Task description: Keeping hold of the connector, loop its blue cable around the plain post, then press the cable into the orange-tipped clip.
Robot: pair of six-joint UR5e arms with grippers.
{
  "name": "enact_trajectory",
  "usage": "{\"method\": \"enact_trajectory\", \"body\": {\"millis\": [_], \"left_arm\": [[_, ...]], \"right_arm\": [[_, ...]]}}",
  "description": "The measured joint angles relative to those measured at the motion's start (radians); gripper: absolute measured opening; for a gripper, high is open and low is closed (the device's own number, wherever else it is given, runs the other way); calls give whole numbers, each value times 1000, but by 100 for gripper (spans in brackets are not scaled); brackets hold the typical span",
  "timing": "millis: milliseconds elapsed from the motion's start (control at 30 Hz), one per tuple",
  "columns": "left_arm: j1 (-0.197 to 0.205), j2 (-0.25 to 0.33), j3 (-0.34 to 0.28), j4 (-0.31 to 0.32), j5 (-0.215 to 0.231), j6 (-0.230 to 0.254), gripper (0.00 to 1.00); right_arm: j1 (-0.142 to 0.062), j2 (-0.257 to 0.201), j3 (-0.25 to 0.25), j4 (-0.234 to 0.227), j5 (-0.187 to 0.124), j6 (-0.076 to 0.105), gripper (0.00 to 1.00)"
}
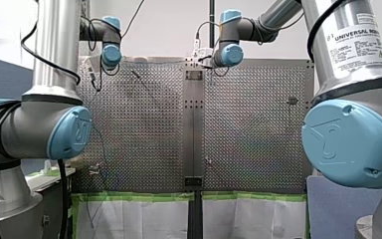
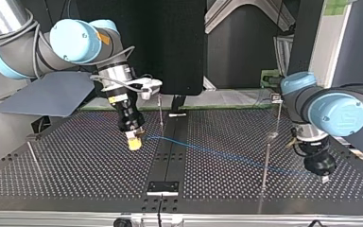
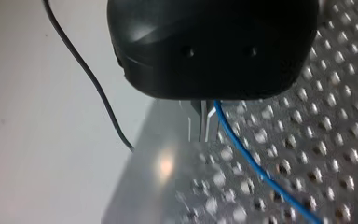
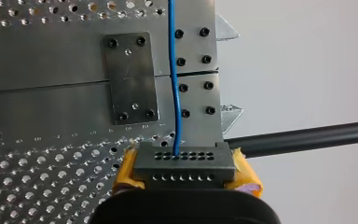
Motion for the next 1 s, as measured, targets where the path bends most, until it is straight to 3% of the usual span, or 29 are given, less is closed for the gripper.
{"method": "enact_trajectory", "body": {"millis": [267,667,1000], "left_arm": [[59,-24,-1,17,82,-17,8],[40,-34,-51,52,205,-41,10],[27,-59,-55,49,303,-43,10]], "right_arm": [[0,13,-1,-14,0,0,8],[-1,72,-1,-37,16,0,8],[3,121,0,-50,31,-6,8]]}}
